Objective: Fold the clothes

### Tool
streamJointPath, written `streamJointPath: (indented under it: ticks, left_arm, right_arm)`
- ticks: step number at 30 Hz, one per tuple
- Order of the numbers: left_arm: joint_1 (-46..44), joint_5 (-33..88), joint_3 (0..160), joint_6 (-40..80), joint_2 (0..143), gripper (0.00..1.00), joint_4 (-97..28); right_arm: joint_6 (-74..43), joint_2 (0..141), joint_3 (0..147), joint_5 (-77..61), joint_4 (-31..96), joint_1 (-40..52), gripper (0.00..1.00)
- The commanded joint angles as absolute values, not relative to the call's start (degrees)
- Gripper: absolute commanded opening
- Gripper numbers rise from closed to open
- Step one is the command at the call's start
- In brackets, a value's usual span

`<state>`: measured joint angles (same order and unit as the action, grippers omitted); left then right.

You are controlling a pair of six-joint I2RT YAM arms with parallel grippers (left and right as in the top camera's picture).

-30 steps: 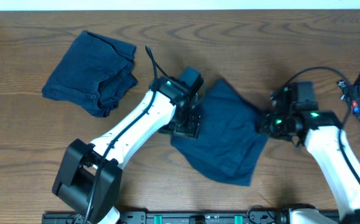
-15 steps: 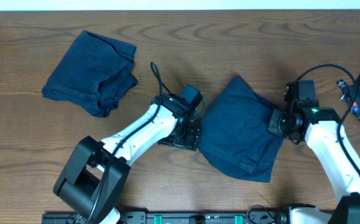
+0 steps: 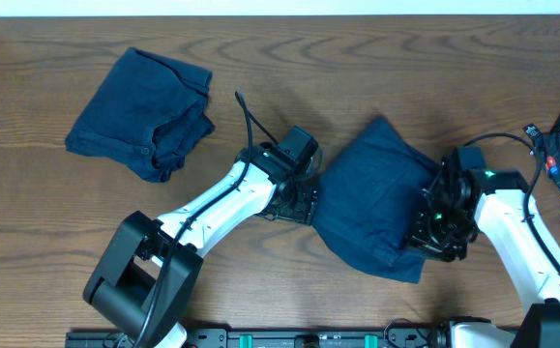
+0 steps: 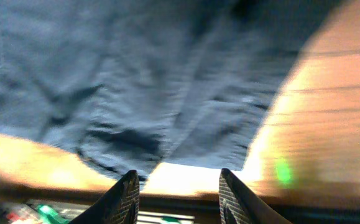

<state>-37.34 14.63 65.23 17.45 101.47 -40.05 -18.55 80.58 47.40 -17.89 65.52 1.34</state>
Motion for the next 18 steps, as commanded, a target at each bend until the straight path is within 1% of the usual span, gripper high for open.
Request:
streamJointPath:
  ticks: [1, 7, 8, 9, 10, 11, 12, 15, 18]
  left_arm:
    - [-37.39, 14.55, 65.04, 16.32, 101.16, 0.72, -39.38]
    - [-37.39, 15.84, 65.04, 16.27, 101.16, 0.72, -39.31]
    - [-37.39, 15.84, 65.04, 16.27, 101.16, 0.72, -39.31]
    - [-37.39, 15.84, 65.04, 16.27, 101.16, 0.72, -39.31]
    - [-37.39, 15.84, 65.04, 16.27, 101.16, 0.72, -39.33]
    - [-37.39, 15.84, 65.04, 16.27, 101.16, 0.72, -39.35]
    - [-37.39, 15.84, 65.04, 16.29, 101.16, 0.72, -39.40]
    - [-37.39, 15.84, 65.04, 16.27, 101.16, 0.72, -39.59]
    - [-37.39, 15.84, 65.04, 16.25, 101.16, 0.72, -39.57]
  right_arm:
    - [-17.34, 80.05, 45.10, -27.73, 63.46, 2.39, 0.42]
    - [-23.94, 80.05, 39.03, -28.56, 55.75, 4.12, 0.44]
    - [-25.34, 80.05, 37.56, -28.97, 54.19, 4.38, 0.43]
    - [-26.11, 80.05, 36.18, -29.19, 52.75, 4.58, 0.36]
    - [-26.37, 80.05, 35.29, -29.19, 51.92, 4.58, 0.20]
    - [-26.33, 80.05, 34.81, -28.97, 51.46, 4.40, 0.06]
    - [-26.04, 80.05, 34.85, -28.05, 51.40, 4.08, 0.01]
    - [-23.44, 80.03, 37.52, -22.11, 53.28, 2.83, 0.01]
    - [-20.91, 80.03, 44.01, -12.64, 60.77, 2.15, 0.01]
